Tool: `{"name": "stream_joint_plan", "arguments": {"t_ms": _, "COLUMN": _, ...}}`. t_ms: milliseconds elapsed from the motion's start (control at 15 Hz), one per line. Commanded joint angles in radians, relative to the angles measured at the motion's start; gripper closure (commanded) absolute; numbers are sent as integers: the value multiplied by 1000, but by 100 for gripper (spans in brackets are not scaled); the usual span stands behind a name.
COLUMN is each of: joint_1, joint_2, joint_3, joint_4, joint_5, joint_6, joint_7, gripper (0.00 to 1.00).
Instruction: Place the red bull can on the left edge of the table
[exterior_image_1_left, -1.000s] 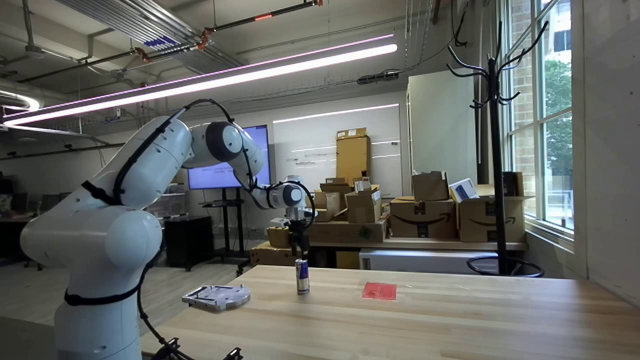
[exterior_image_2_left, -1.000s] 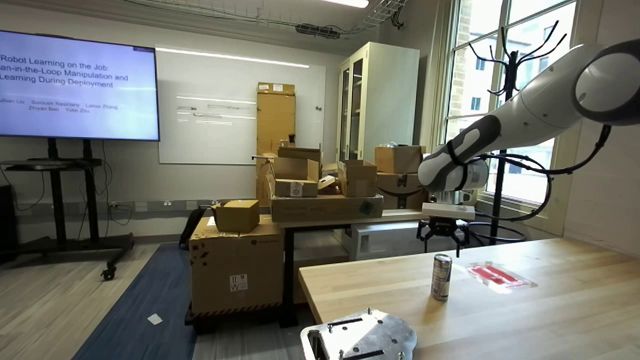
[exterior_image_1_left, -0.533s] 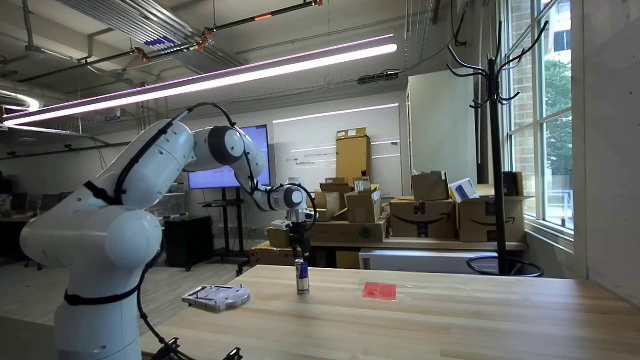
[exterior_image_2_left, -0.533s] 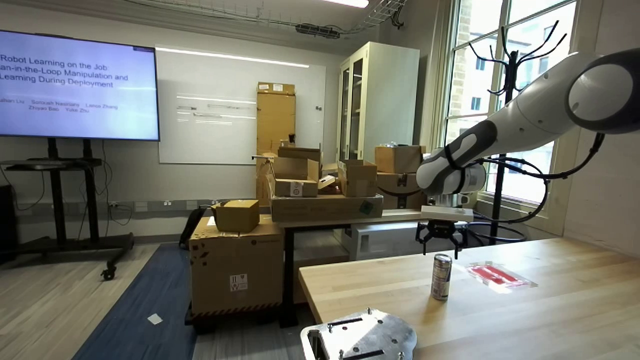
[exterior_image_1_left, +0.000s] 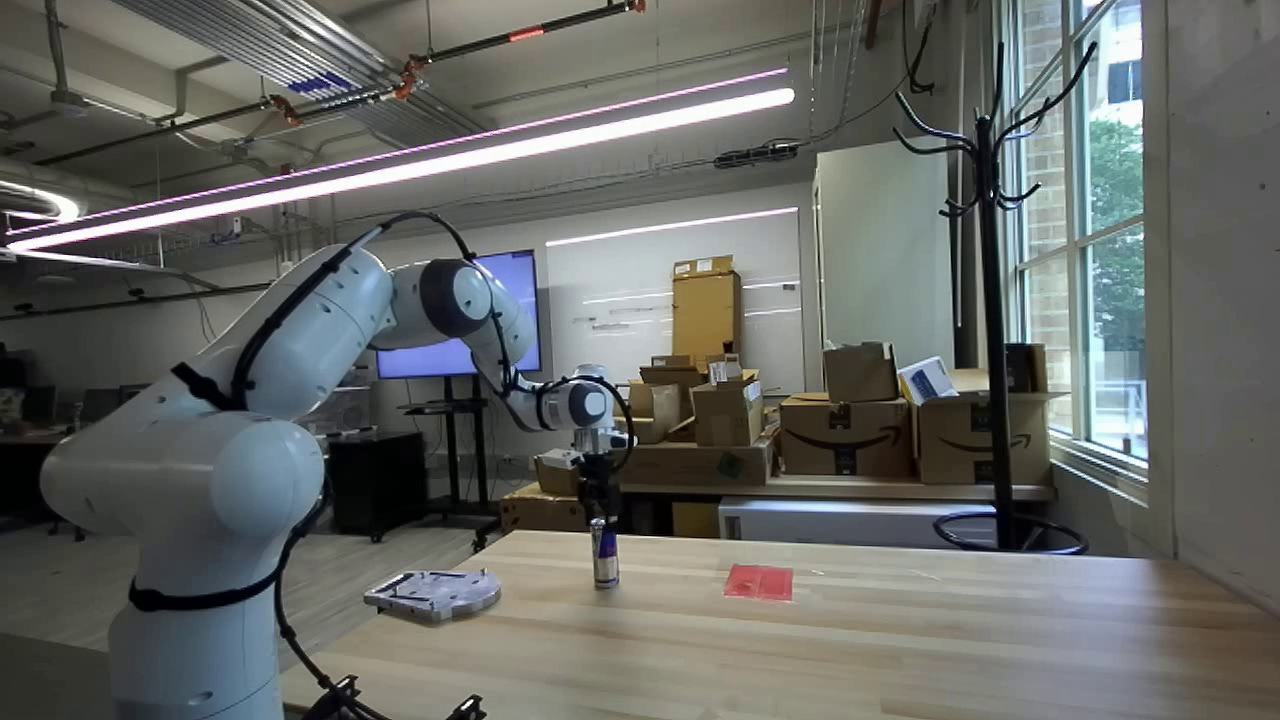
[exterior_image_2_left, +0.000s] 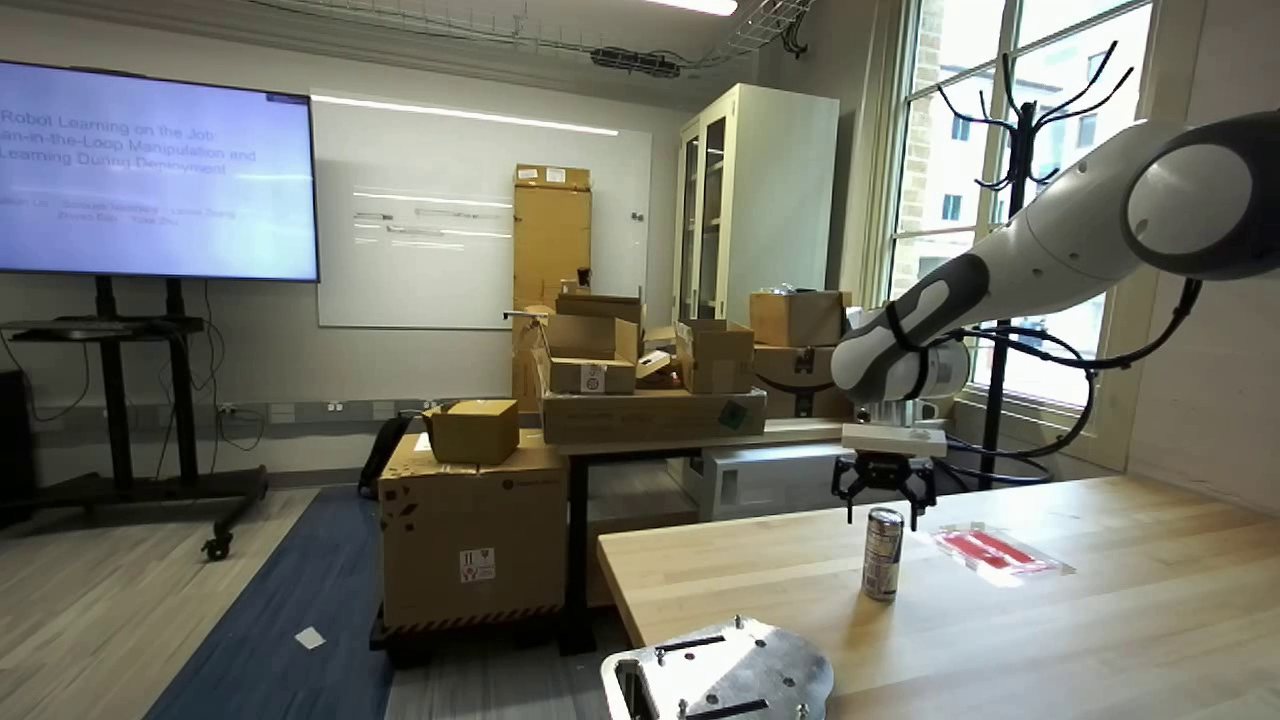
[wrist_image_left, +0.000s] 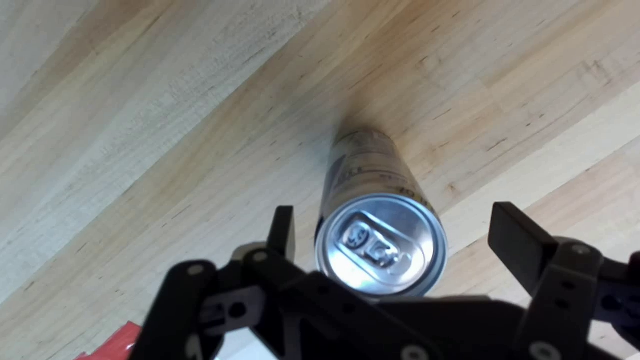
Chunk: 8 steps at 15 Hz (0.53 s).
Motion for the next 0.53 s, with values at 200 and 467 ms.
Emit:
{"name": "stream_joint_plan", "arguments": {"t_ms": 200, "joint_1": -5, "joint_2": 19, "joint_3": 2, "joint_4": 31, "joint_5": 17, "joint_6": -16, "joint_7": -33, "gripper": 11}}
{"name": "stream_joint_plan", "arguments": {"t_ms": 467, "joint_1": -3, "joint_2": 15, "joint_3": 3, "joint_4": 35, "joint_5": 14, "joint_6": -7, "joint_7": -43, "gripper": 51}}
